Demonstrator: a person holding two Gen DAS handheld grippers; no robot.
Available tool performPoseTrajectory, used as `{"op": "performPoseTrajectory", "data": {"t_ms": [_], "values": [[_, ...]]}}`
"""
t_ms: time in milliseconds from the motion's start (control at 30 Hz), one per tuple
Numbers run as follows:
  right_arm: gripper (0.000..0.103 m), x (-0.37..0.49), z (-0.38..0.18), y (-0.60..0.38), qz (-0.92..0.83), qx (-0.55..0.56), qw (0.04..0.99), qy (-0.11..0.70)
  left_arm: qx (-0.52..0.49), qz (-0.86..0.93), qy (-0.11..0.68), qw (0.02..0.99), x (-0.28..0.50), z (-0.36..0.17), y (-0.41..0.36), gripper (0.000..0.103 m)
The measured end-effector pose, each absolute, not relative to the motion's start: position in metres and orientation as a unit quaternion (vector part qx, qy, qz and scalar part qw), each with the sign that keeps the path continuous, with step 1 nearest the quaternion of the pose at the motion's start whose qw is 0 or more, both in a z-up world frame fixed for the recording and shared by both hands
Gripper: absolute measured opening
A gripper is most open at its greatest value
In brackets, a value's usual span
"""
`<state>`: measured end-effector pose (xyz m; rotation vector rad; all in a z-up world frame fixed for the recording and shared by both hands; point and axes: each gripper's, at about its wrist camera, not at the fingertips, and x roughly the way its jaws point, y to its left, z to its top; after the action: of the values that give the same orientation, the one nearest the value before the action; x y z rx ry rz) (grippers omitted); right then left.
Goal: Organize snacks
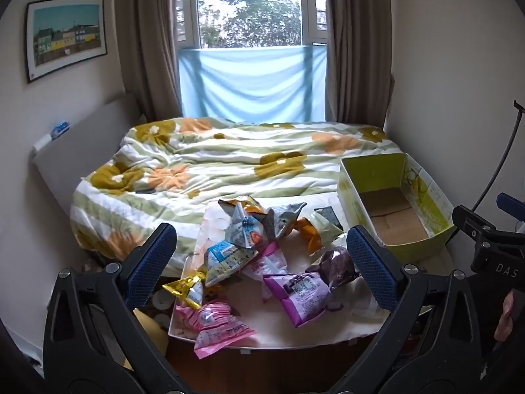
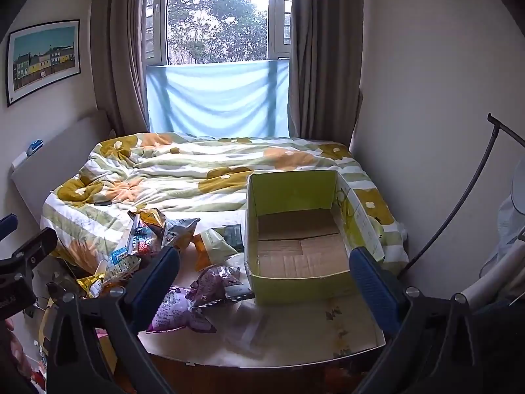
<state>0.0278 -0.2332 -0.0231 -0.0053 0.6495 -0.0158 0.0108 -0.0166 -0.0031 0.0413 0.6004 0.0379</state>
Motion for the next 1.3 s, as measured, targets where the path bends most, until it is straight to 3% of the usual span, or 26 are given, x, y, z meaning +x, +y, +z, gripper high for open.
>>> {"op": "performPoseTrajectory", "data": {"t_ms": [1300], "values": [[0.103,0.0247,-0.0212,-0.2339,-0.002,0.002,0.947,0.321,0.009,0.006,0.305,0.952,0.0127,-0.0039,-0.0218,0.103]]}}
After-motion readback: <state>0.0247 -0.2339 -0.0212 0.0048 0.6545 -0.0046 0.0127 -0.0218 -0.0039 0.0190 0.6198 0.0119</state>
